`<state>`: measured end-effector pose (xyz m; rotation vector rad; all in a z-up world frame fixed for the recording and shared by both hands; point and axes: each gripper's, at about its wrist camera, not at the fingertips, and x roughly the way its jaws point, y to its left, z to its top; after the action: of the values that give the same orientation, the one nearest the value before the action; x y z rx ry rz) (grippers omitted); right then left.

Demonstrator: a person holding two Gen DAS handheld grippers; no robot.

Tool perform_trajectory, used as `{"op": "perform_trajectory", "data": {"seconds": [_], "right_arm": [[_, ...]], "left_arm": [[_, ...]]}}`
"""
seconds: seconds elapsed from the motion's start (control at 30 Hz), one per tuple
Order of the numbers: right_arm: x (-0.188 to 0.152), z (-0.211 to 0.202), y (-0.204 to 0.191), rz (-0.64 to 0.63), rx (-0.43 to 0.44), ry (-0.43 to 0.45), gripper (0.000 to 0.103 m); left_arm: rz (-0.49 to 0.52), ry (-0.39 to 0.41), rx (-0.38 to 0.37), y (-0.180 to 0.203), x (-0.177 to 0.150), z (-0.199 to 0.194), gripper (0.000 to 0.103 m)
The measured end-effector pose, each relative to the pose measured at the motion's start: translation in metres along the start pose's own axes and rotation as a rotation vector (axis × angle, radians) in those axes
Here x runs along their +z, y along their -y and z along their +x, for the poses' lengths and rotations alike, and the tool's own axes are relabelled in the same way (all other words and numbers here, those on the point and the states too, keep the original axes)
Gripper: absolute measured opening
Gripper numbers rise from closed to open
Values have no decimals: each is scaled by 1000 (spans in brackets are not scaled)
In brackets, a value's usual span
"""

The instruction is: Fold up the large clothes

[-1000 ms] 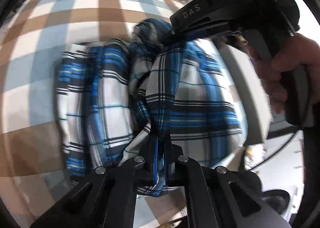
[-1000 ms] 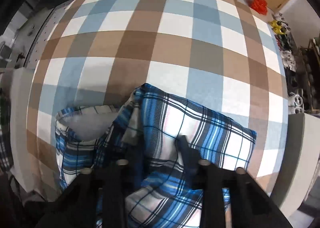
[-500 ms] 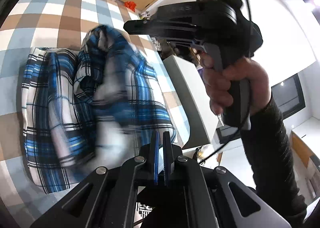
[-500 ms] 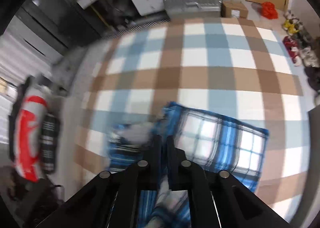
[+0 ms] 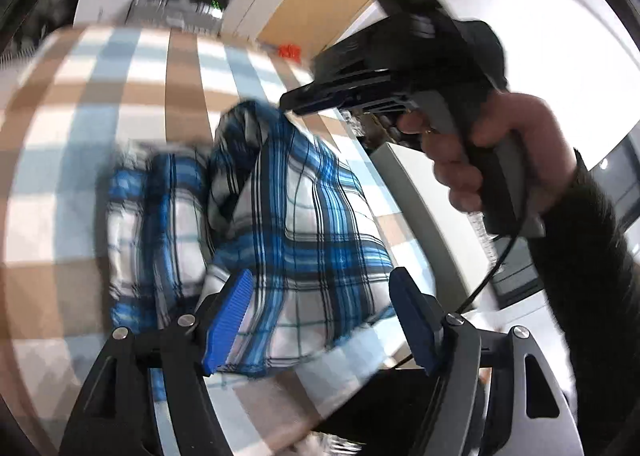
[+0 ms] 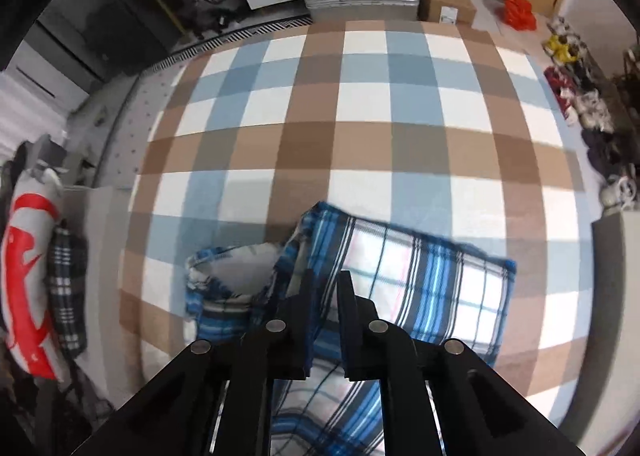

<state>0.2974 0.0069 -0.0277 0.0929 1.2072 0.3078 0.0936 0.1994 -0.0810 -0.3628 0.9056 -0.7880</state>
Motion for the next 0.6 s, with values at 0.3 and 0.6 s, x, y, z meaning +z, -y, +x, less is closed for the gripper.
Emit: {"op": "perform_trajectory", "data": {"seconds": [0.3,0.6], "right_arm": [[3,26,-16,-119,-204,-66,96],[-3,64,-28,-245,-383,-177,26]], "left_arm": [[-39,-56,128,-22,3,29,66],[44,-108,163,-8,6,54,59]]}}
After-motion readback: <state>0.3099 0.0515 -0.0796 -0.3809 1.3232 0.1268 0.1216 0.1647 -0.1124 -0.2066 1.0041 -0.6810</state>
